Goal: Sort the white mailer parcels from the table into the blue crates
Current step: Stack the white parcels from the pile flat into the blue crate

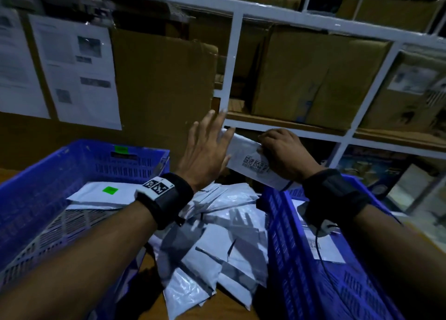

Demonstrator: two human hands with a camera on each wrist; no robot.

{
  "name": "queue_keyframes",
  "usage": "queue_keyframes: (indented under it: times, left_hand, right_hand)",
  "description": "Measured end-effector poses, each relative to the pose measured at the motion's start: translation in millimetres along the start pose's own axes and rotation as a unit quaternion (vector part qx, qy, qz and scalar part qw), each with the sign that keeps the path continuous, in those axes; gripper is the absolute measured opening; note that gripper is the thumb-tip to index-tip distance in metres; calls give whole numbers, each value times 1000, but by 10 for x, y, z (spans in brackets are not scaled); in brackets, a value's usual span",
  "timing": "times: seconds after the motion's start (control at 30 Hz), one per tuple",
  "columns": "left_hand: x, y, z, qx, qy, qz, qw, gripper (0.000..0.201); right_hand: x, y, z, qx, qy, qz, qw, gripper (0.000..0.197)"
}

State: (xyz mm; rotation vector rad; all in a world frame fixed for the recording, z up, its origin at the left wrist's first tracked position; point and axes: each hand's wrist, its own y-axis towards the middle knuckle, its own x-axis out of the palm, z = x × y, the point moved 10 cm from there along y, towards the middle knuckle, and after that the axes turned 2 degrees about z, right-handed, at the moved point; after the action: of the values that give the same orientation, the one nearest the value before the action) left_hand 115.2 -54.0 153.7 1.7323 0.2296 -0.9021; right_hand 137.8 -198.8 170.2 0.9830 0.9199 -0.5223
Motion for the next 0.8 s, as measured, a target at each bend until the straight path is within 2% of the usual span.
queue_keyframes:
  times: [0.17,0.3,0.43,0.5,0.63,0.8]
  left_hand:
    - [-31,102,360,29,8,44,999,64]
    - [-80,221,722,34,22,83,996,57]
    - [-143,335,1240,46,35,107,993,56]
    - [-146,415,1558,60,45,112,991,55]
    - [-86,581,2164,64,36,99,992,47]
    - [152,751,2749,20,58,23,998,52]
  right_hand:
    - [-264,-273,134,-10,-36,63,997,45]
    - [-455,-605,356,1,-49,122,991,34]
    - [-556,-1023,729,14,-74,167,983,14]
    - [-549,-1214,932,12,-80,183,980,14]
    - [-426,-1498,1263,10,-74,188,979,22]
    - [-348,-1751,1576,37,-47,196,979,23]
